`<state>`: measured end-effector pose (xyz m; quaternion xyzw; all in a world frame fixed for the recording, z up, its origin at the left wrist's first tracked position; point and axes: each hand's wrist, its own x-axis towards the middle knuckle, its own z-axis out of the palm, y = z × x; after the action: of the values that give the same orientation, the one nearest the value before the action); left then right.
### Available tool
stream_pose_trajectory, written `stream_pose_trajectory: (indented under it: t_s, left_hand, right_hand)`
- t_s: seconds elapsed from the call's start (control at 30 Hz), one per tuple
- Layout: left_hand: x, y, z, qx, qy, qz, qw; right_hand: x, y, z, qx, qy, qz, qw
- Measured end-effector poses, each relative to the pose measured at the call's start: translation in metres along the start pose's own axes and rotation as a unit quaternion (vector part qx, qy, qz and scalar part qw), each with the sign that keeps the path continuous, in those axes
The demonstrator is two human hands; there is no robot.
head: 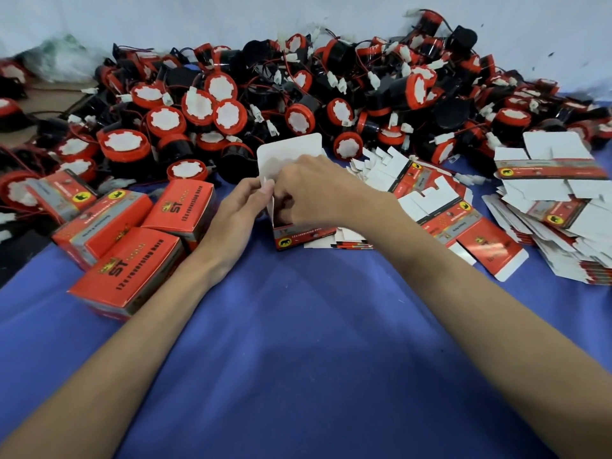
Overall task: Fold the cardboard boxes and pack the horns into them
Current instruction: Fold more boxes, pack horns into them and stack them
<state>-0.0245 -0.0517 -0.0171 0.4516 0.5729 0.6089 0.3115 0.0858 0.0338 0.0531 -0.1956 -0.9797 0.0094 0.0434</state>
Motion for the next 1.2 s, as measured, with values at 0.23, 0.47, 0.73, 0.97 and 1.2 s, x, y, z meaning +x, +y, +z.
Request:
stream_pose_trajectory:
  t_s: [0.23,0.47,0.73,0.97,1.2]
  left_hand:
    - [0.001,0.003,0.005,0.108,0.002,0.007,0.994]
    - [-0.001,0.000,0.010,0.110,0.039,0.059,0.991]
    - [-0.002,0.001,0.014,0.161,0.055,0.128,0.977]
    - [-0.002,0.002,0.011,0.230,0.040,0.167,0.958]
    - [-0.010,0.001,0.009,0.304,0.008,0.185,0.934]
  right_hand:
    - [-0.020,0.048,-0.047,0.141,0.066,0.021,0.988]
    - [-0.030,0.055,-0.021,0.228,0.094,0.051,0.968]
    - [-0.039,0.031,0.043,0.368,0.222,0.022,0.903]
    - [-0.035,0.039,0.051,0.547,0.235,0.086,0.799]
    - [-0.039,0.040,0.060,0.480,0.229,0.041,0.846]
